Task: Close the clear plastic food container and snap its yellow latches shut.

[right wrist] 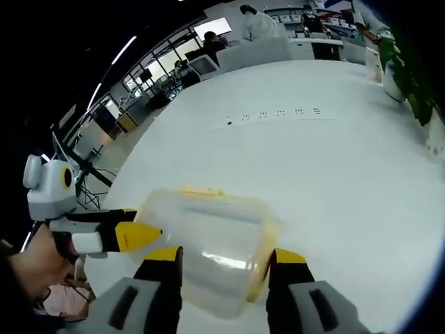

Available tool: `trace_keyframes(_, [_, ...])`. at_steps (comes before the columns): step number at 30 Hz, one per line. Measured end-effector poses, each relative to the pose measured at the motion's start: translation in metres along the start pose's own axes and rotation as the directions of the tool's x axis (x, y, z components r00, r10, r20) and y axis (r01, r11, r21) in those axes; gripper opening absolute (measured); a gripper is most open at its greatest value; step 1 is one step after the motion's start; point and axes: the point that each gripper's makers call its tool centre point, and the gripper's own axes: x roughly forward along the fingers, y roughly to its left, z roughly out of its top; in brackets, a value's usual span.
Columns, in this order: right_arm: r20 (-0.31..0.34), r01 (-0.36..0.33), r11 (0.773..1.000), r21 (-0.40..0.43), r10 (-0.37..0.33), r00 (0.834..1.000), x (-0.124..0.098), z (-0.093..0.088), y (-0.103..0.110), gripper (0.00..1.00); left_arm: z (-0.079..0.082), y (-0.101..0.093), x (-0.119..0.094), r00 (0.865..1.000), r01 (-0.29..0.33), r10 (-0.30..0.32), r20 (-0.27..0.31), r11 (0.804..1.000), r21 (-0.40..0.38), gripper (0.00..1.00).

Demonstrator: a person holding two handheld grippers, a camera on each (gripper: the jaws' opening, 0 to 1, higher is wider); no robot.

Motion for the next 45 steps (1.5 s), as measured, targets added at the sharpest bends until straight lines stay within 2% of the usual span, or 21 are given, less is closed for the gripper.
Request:
trace_keyframes(14, [0.032, -0.006, 1.0, -0.009, 0.007, 0.999, 0.023, 0.01, 0.019, 0.47, 0.017, 0.03, -0.005, 1.0, -0.008, 0.008, 0.009, 1.0, -0.003, 0.43])
trace_keyframes(33, [0.05, -0.021, 1.0, -0.017, 0.022, 0.999, 0.059, 0.041, 0.041, 0.47, 0.045, 0.072, -0.007, 1.0, -0.019, 0.02, 0.01, 1.0, -0.021, 0.43])
trace_keyframes(45, [0.063, -0.032, 0.999, 0.0, 0.032, 0.998, 0.063, 0.046, 0.042, 0.49, 0.05, 0.079, -0.007, 0.999, -0.034, 0.035, 0.038, 0.999, -0.036, 0.46])
